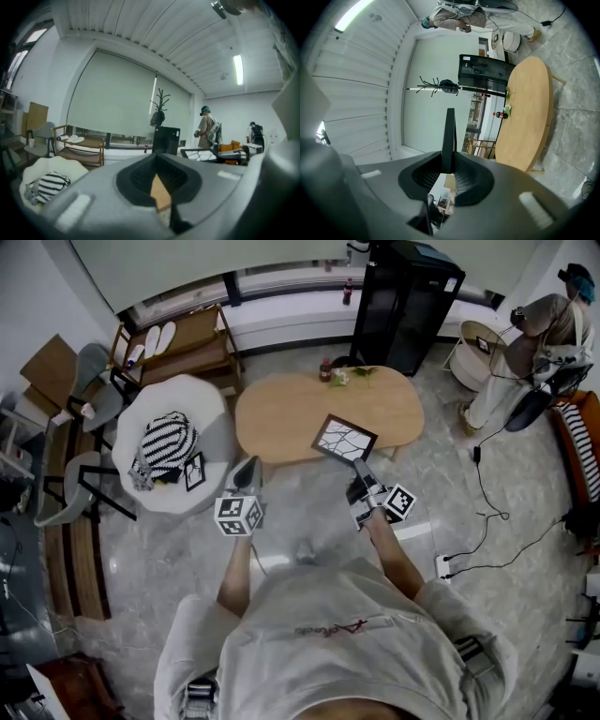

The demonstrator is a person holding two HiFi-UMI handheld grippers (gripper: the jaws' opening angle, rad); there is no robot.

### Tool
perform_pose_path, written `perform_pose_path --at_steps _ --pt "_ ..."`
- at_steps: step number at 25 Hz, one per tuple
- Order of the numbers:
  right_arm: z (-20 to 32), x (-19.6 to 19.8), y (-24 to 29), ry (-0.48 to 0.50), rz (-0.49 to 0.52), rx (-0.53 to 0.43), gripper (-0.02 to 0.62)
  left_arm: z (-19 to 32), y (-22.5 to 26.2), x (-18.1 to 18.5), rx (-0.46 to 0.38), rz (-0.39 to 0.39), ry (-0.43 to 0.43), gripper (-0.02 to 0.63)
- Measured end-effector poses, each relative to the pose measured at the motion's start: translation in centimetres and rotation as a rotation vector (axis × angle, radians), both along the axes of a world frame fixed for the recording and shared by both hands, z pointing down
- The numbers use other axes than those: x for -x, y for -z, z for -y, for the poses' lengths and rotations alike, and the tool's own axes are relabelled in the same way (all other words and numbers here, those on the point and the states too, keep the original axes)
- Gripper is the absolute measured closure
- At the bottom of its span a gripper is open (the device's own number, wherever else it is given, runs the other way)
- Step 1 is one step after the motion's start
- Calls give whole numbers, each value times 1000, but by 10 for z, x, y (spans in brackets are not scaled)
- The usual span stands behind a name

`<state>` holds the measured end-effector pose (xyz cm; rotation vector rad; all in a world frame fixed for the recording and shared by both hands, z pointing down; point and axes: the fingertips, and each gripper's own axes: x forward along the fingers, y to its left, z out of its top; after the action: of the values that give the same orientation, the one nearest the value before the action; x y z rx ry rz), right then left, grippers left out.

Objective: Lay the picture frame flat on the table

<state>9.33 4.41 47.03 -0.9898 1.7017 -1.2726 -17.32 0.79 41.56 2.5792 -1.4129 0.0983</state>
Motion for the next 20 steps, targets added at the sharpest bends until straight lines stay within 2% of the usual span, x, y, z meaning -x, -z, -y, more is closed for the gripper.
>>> perform_pose_path --at_steps 11,20 --pt "73 17 0 -29 -9 1 522 75 -4 22 4 -23 -12 604" --pt "88 24 -1 -38 -5 -12 522 99 -11 22 10 -25 -41 604"
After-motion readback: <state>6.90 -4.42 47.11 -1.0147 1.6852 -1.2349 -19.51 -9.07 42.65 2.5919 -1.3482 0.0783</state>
